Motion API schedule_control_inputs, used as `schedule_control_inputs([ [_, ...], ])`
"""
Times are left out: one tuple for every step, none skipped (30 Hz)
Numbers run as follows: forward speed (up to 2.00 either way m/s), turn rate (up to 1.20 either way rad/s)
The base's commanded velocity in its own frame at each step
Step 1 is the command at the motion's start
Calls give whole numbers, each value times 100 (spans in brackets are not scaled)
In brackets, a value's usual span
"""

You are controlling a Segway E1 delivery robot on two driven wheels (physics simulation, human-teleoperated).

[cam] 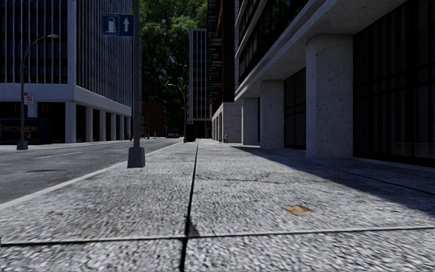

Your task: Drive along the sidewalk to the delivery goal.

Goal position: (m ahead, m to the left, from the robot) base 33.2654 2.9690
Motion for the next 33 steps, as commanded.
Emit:
schedule_control_inputs([
  [150,0],
  [150,0],
  [150,0],
  [150,0],
  [200,0],
  [200,0],
  [200,0],
  [200,0],
  [200,0],
  [200,0],
  [200,0],
  [200,0],
  [200,0],
  [200,0],
  [200,5],
  [200,18],
  [200,18],
  [200,25],
  [200,33],
  [200,36],
  [200,37],
  [200,37],
  [200,37],
  [200,37],
  [200,29],
  [200,29],
  [200,23],
  [200,0],
  [200,0],
  [200,0],
  [200,0],
  [200,0],
  [200,0],
])
